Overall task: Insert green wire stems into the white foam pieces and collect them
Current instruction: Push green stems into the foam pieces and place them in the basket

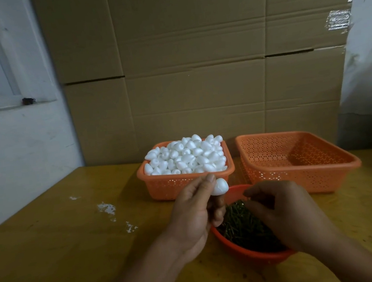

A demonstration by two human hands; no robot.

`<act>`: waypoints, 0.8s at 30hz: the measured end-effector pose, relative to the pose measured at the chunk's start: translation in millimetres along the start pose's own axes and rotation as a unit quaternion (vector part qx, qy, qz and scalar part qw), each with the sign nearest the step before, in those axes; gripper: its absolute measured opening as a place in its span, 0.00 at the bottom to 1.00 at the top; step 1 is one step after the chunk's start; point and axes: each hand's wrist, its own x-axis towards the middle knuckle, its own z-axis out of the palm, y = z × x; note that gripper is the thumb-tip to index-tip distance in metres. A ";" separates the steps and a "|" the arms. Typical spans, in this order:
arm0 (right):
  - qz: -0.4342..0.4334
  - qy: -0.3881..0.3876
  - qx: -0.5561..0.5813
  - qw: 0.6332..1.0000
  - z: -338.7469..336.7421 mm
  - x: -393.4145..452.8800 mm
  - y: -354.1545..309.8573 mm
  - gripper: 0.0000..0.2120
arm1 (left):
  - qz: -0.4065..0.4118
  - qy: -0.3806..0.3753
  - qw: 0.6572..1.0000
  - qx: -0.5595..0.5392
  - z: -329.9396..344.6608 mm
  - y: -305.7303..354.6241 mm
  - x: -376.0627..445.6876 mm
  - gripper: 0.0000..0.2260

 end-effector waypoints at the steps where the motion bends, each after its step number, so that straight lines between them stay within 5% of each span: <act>1: -0.008 0.002 0.007 1.000 -0.3 0.2 -0.8 0.10 | -0.006 0.000 1.000 -0.005 -0.4 -0.2 0.1 0.11; 12: -0.044 0.038 0.313 0.948 -3.5 -4.5 -17.3 0.07 | -0.022 -0.016 0.999 -0.021 -0.5 0.2 1.8 0.18; 24: -0.065 0.020 0.335 0.940 -1.7 -6.6 -20.9 0.11 | -0.023 -0.023 0.999 -0.016 2.2 3.9 -2.6 0.17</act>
